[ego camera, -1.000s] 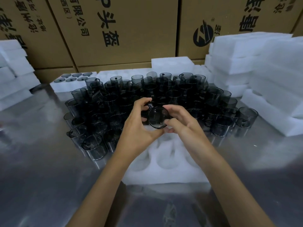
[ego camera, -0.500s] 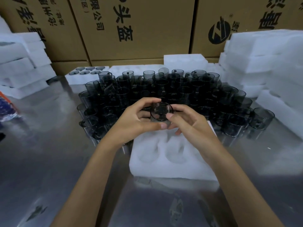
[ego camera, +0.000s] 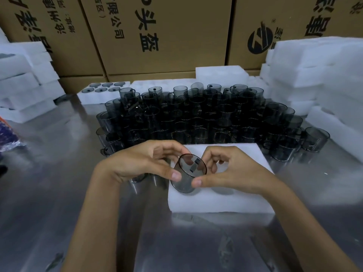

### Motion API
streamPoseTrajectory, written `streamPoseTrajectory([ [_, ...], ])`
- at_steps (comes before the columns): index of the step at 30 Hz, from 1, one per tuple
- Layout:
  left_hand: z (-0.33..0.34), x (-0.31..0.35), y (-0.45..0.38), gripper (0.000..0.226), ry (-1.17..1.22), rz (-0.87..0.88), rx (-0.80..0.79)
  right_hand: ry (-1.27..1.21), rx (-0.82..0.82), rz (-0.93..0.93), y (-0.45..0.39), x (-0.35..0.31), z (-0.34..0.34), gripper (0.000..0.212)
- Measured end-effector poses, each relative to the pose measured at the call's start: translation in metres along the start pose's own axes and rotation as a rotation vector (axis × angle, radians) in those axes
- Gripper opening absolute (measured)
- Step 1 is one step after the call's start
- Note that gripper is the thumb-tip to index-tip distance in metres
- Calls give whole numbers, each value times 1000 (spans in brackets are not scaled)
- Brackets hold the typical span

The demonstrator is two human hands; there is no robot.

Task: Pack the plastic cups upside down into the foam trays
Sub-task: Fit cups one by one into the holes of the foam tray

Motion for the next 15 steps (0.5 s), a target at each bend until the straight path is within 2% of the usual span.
streamPoseTrajectory([
  [6, 0, 2, 2, 47, -21, -33, -39, -39, -26, -15, 1, -1, -6, 40],
  [11, -2, 3, 3, 48, 2, -55, -8, -17, 0, -32, 0, 0, -8, 51],
  [15, 2, 6, 2, 54, -62, -64, -21, 45, -38, -36, 1, 1, -9, 43],
])
Point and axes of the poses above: each hand's wrist, its own y-axis away from the middle knuckle, its own z-axis out of the palm, x = y × z, the point moved 1 cm from there along -y, towards the middle knuckle, and after that the axes turned 2 degrees about -y, right-handed, at the moved point
